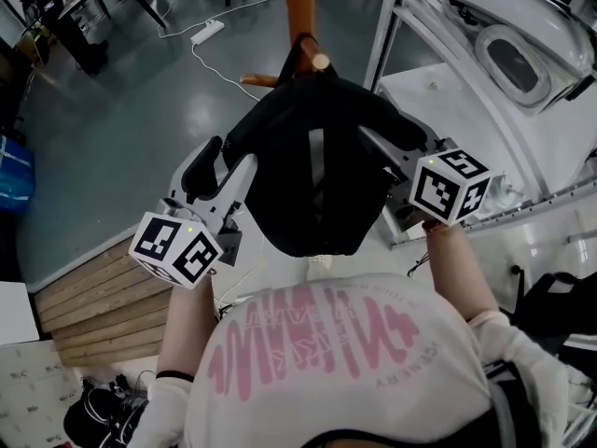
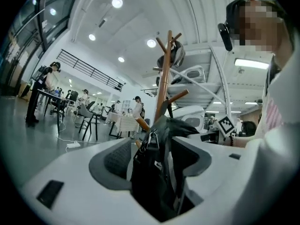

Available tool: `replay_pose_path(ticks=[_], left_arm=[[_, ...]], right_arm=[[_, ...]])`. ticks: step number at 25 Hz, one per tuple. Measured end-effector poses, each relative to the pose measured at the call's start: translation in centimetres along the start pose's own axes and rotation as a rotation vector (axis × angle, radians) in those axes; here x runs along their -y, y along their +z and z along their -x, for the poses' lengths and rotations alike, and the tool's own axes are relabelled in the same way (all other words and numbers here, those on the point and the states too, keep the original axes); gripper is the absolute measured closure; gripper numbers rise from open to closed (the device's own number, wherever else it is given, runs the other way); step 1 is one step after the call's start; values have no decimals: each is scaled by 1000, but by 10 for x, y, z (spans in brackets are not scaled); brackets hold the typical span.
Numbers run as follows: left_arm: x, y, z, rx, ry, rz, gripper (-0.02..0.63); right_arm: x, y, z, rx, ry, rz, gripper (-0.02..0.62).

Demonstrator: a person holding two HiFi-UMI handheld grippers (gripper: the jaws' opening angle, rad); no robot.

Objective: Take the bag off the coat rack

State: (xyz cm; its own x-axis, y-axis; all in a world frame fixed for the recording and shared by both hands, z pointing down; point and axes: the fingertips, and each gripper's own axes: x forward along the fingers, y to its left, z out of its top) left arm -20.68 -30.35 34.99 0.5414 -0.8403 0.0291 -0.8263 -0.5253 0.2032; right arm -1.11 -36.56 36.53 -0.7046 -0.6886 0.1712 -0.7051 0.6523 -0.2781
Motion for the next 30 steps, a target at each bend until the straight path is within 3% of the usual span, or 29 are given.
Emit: replay_pose_path(ticks=[6, 15, 19, 30], left_arm=[[6, -12, -29, -62, -9, -54, 328], [7, -12, -44, -43, -4, -55, 341], [9, -14, -46, -63, 8, -98, 415], [16, -18, -47, -71, 39, -95, 479]], right_arm=[[2, 0, 1, 13, 17, -5, 333], [3, 0, 0, 29, 13, 1, 333], [3, -1, 2, 44, 7, -1, 333], [2, -3, 4, 43, -24, 16, 356]])
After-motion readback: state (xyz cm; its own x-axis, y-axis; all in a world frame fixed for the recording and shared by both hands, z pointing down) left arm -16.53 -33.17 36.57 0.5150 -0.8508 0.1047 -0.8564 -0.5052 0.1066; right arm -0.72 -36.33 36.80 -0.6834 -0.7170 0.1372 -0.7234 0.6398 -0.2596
